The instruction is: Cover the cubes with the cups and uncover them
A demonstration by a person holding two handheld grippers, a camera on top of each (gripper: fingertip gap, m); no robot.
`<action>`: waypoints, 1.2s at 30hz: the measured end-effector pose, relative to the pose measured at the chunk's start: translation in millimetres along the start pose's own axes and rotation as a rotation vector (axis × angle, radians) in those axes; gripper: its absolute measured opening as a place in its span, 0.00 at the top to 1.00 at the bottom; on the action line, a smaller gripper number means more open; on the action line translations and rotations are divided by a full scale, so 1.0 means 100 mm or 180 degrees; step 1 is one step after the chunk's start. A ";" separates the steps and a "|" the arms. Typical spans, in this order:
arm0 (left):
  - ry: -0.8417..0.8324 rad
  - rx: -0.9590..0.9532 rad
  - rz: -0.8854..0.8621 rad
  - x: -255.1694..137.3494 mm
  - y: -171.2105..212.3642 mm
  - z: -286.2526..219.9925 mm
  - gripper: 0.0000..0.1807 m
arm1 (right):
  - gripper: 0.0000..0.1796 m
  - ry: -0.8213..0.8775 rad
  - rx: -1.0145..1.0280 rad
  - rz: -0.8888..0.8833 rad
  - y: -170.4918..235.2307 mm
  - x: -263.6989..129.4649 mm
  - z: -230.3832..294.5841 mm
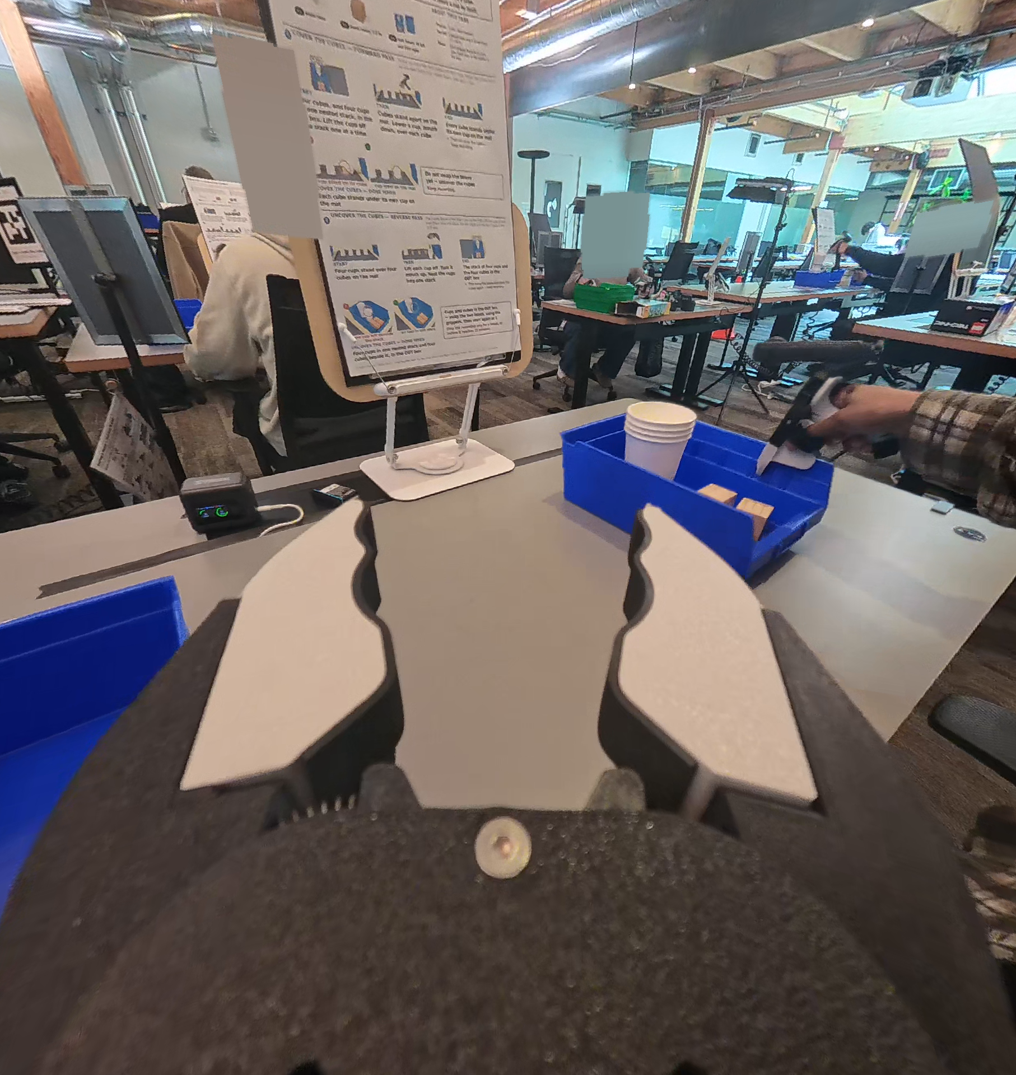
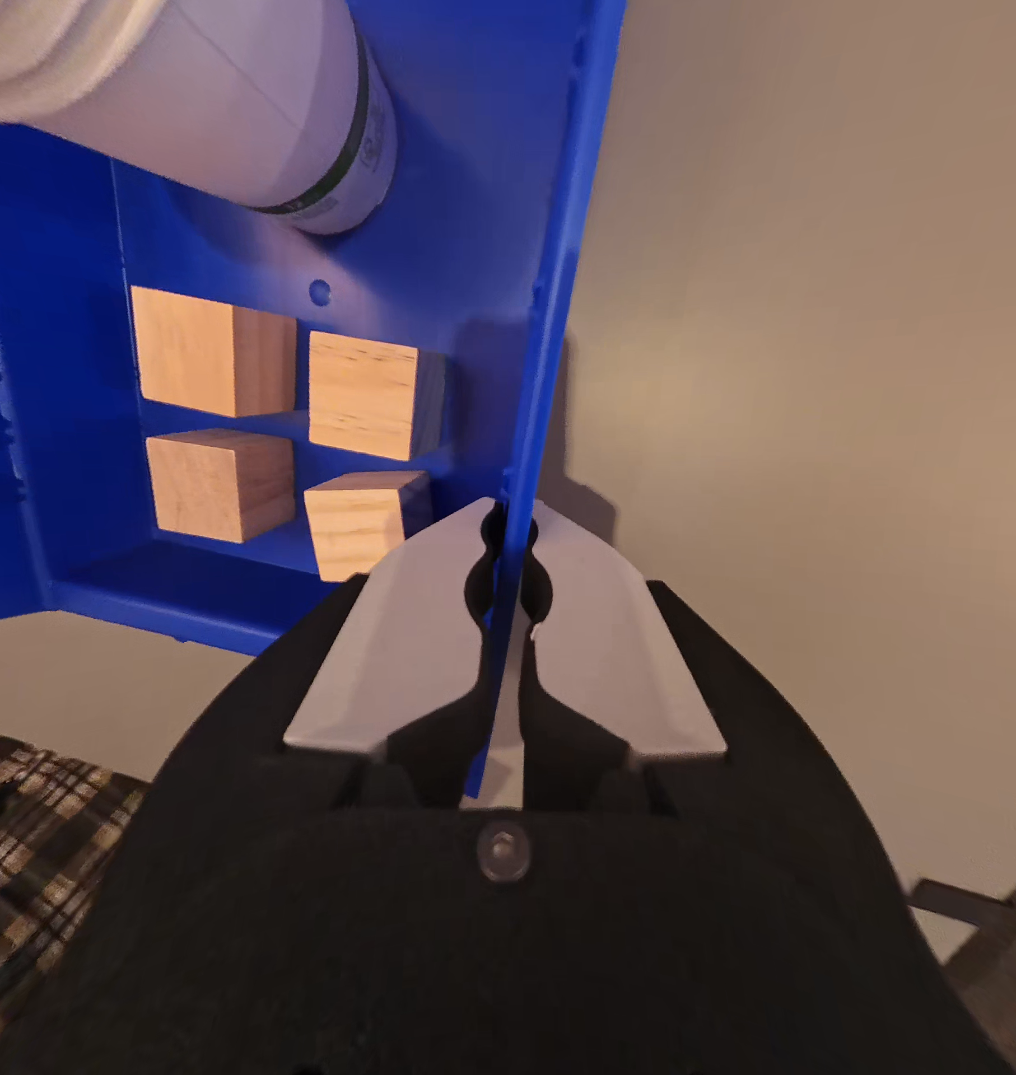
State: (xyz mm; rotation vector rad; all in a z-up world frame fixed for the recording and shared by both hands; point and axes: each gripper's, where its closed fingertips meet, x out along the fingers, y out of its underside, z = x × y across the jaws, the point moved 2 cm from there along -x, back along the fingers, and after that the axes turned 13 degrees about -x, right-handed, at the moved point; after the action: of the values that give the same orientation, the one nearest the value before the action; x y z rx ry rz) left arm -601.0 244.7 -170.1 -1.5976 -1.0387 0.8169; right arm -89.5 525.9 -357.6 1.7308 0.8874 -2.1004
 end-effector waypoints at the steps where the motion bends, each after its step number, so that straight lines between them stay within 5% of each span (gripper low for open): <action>1: 0.0004 -0.0011 0.0016 -0.01 0.00 0.00 0.54 | 0.98 -0.0003 -0.0042 0.0005 -0.05 0.03 0.12; 23: -0.0011 -0.0096 -0.0158 -0.35 -0.17 0.09 0.55 | 0.96 -0.0230 -0.0426 0.0151 -0.71 0.45 2.69; 36: -0.0134 -0.0202 -0.0232 -0.47 -0.22 0.25 0.55 | 0.94 -0.0434 -0.0434 0.0164 -0.95 0.59 3.58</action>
State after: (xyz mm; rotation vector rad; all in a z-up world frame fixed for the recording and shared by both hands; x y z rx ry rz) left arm -647.4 213.4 -154.9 -1.5920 -1.1562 0.7781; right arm -438.9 389.9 -353.9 1.5078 0.9135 -2.0459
